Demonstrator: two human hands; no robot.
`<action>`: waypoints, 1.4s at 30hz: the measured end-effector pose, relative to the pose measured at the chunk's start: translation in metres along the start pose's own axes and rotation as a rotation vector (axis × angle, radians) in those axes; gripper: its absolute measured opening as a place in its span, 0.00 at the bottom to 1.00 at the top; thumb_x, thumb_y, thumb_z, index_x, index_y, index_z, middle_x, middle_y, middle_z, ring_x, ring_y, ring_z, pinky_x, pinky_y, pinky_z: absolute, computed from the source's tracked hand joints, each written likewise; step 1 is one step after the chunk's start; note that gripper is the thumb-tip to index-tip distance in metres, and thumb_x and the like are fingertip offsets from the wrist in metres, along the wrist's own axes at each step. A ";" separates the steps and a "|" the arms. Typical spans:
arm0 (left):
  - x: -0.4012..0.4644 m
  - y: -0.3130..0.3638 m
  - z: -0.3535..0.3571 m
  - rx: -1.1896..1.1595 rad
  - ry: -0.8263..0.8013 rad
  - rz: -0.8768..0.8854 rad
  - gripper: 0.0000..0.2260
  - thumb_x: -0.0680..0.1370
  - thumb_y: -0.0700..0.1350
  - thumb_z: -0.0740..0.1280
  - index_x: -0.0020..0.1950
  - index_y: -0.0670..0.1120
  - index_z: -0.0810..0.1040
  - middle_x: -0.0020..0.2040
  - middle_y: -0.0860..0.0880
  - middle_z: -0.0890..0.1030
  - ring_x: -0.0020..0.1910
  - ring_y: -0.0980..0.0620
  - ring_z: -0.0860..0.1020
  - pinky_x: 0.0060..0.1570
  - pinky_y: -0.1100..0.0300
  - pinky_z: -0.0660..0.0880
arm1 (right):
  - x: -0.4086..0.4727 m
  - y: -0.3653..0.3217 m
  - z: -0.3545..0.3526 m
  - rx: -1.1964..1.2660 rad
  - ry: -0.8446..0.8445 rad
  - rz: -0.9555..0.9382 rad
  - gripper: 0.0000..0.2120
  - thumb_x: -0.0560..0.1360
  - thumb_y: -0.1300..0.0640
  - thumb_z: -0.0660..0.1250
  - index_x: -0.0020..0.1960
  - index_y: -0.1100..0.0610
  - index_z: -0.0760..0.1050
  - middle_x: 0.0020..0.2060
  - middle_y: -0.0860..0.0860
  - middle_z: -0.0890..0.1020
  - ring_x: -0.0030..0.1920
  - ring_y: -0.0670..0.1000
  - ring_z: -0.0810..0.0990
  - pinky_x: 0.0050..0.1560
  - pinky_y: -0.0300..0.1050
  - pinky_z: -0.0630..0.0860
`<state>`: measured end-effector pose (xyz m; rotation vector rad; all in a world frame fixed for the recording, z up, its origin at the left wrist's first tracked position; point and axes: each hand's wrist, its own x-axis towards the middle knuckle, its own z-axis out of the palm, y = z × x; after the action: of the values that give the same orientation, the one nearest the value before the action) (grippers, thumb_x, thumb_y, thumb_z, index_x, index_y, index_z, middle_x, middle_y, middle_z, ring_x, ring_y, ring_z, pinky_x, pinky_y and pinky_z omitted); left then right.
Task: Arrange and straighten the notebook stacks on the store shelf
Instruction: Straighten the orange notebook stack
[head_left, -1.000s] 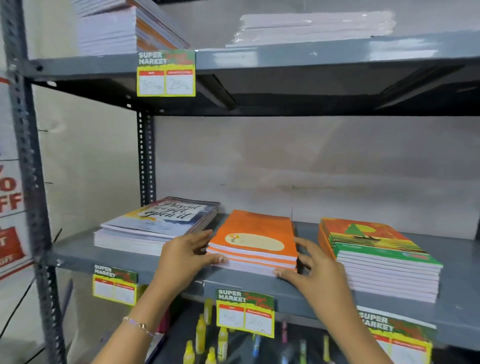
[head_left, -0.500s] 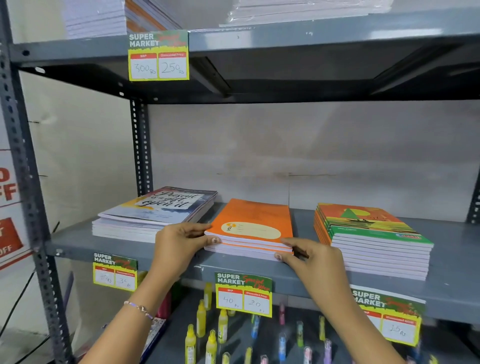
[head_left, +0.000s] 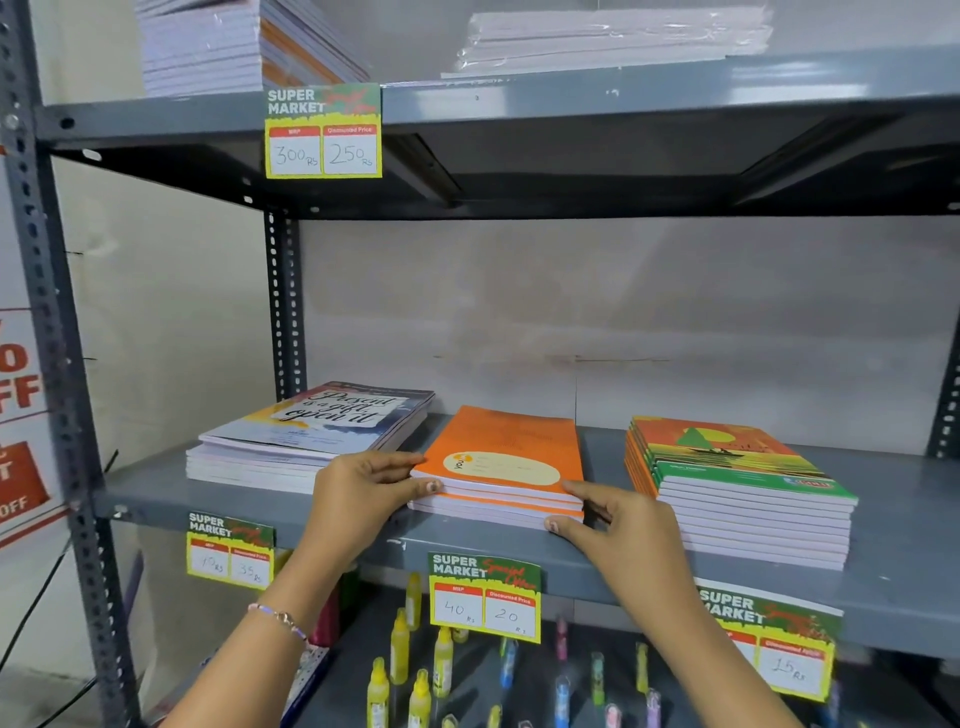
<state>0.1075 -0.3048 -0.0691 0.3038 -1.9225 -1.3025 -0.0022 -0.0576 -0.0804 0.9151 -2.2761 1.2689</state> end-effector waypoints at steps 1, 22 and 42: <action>-0.001 -0.001 0.000 -0.029 0.001 -0.005 0.20 0.59 0.48 0.81 0.50 0.48 0.86 0.42 0.52 0.88 0.42 0.59 0.85 0.37 0.73 0.78 | 0.000 0.000 -0.001 0.007 0.005 0.002 0.23 0.67 0.50 0.78 0.61 0.49 0.81 0.56 0.46 0.85 0.54 0.45 0.82 0.53 0.33 0.74; 0.000 -0.002 0.002 0.054 0.069 0.039 0.15 0.62 0.41 0.81 0.48 0.46 0.87 0.39 0.56 0.86 0.41 0.63 0.84 0.38 0.75 0.77 | 0.001 0.000 -0.005 0.169 0.049 0.035 0.13 0.66 0.58 0.79 0.51 0.53 0.86 0.47 0.48 0.88 0.44 0.38 0.82 0.44 0.19 0.72; 0.001 0.000 0.000 0.061 0.061 0.046 0.13 0.63 0.43 0.80 0.46 0.49 0.87 0.42 0.55 0.86 0.45 0.62 0.82 0.39 0.78 0.74 | -0.002 0.002 -0.003 0.201 0.104 -0.028 0.07 0.67 0.57 0.78 0.46 0.54 0.87 0.37 0.38 0.84 0.47 0.31 0.80 0.45 0.20 0.72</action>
<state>0.1067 -0.3054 -0.0690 0.3241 -1.9099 -1.1928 -0.0020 -0.0531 -0.0814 0.9212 -2.0768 1.5169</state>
